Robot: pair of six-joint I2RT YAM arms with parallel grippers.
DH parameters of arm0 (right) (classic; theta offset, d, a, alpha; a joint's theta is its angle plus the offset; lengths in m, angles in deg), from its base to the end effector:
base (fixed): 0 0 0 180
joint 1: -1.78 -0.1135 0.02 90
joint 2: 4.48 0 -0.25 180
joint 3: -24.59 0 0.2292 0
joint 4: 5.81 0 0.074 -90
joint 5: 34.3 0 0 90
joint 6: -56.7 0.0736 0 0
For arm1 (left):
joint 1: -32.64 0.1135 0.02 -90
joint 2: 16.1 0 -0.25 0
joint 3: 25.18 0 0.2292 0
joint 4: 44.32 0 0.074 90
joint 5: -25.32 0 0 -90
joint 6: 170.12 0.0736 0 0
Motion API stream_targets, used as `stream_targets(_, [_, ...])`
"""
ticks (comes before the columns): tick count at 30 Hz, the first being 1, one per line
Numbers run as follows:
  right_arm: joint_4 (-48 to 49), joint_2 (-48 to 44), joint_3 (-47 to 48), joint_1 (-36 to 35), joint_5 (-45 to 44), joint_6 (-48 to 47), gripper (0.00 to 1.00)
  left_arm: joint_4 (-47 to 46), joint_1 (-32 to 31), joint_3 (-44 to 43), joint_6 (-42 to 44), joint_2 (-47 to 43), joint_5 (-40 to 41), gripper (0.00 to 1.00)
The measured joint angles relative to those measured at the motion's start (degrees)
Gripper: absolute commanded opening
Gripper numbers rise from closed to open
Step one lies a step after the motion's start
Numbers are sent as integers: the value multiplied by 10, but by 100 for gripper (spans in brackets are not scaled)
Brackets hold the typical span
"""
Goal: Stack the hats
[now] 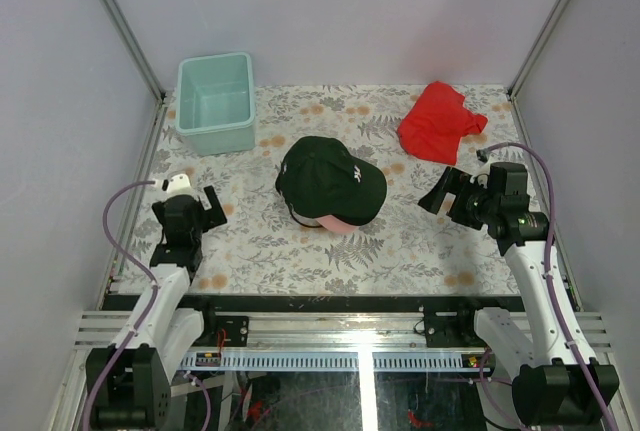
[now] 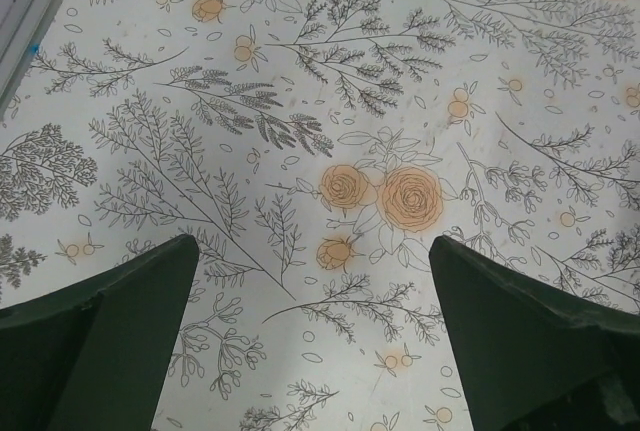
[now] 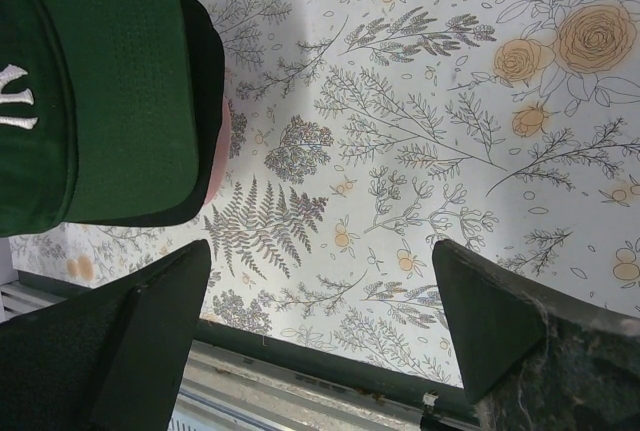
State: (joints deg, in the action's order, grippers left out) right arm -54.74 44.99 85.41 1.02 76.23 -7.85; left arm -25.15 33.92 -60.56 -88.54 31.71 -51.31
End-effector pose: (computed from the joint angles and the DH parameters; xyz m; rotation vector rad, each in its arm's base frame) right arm 0.1952 0.0284 0.2615 0.2847 2.2378 0.6471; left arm 0.1995 0.0215 0.1731 -0.3155 2.0868 0.1731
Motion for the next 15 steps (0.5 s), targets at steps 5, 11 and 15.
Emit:
stream_targets(5, [-3, -7, 0, 0, -16, 0, 99, -76, 0, 78, -5, -59, -2, 100])
stream_targets(11, [-30, -17, 1, -1, -132, 17, 99, -100, 0, 171, -16, -210, 12, 100])
stream_targets(15, [-43, -31, 1, 0, -220, 19, 99, -100, -2, 197, -21, -317, 22, 100])
